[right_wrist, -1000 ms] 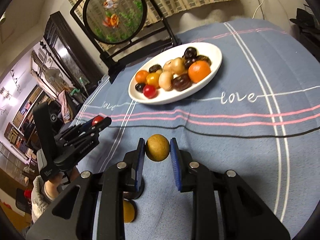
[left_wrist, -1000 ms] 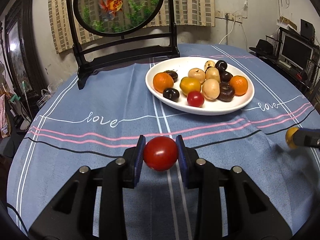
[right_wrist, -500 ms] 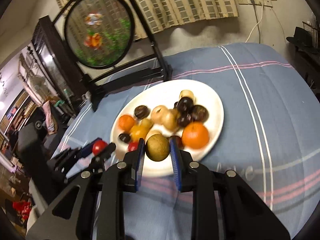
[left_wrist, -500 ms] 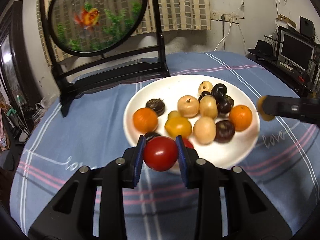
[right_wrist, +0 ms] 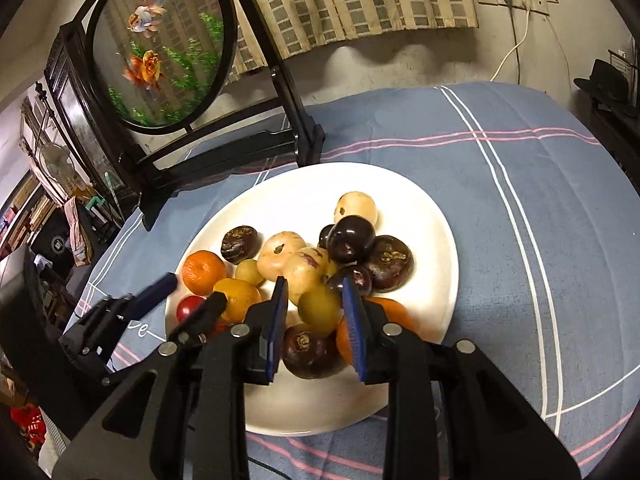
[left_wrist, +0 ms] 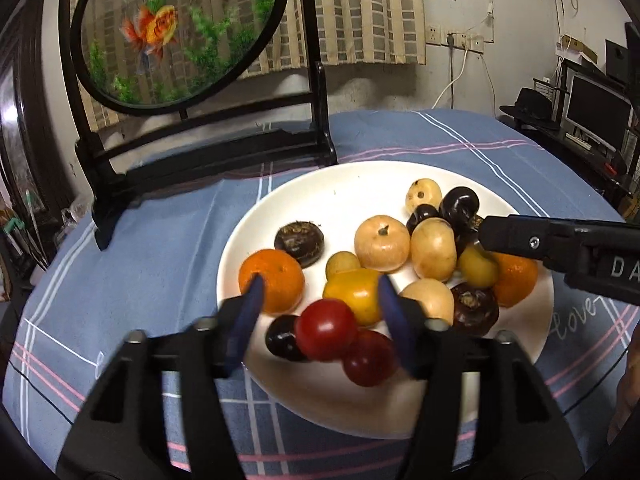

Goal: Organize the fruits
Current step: 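Lower the red and olive-brown fruits onto the white plate and open both tools, then grasp a dark purple round fruit from the table with the left tool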

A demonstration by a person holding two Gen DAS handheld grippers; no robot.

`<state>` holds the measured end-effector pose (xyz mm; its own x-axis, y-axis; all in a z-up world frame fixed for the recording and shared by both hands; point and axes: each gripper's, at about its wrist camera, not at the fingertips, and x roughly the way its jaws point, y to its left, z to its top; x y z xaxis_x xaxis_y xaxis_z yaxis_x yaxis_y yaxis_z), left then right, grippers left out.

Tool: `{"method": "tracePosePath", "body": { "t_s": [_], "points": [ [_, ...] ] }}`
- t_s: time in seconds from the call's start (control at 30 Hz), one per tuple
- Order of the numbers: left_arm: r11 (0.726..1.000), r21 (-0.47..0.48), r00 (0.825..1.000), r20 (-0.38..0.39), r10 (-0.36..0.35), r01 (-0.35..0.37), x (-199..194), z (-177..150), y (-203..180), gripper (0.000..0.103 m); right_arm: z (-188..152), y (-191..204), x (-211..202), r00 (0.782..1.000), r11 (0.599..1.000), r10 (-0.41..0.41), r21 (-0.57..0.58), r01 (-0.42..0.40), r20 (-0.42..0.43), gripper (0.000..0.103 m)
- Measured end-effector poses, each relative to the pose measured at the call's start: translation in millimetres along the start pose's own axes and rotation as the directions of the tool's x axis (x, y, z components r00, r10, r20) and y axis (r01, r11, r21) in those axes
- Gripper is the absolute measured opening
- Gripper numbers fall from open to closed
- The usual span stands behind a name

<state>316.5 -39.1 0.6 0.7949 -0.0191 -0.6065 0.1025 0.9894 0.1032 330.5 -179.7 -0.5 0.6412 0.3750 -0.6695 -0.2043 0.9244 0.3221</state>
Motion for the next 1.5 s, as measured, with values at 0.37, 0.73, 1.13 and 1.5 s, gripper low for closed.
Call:
{"method": "tracePosePath", "body": {
  "t_s": [0.37, 0.73, 1.13, 1.5],
  "points": [
    [0.999, 0.034, 0.999, 0.039, -0.003, 0.002, -37, -7, -3, 0.07, -10, 1, -55, 0.995, 0.999, 0.033, 0.03, -0.036, 0.096, 0.076],
    [0.993, 0.098, 0.997, 0.034, -0.063, 0.06, -120, -65, -10, 0.074, -112, 18, -145, 0.994, 0.994, 0.096, -0.048, -0.094, 0.046, 0.076],
    [0.962, 0.182, 0.975, -0.127, -0.18, 0.201, -132, -119, -40, 0.074, -218, 76, -144, 0.966, 0.946, 0.127, -0.264, -0.186, -0.224, 0.076],
    [0.921, 0.195, 0.935, -0.184, -0.304, 0.338, -137, -129, -52, 0.062, -225, 93, -119, 0.964, 0.914, 0.051, -0.376, -0.15, -0.259, 0.037]
  ]
}}
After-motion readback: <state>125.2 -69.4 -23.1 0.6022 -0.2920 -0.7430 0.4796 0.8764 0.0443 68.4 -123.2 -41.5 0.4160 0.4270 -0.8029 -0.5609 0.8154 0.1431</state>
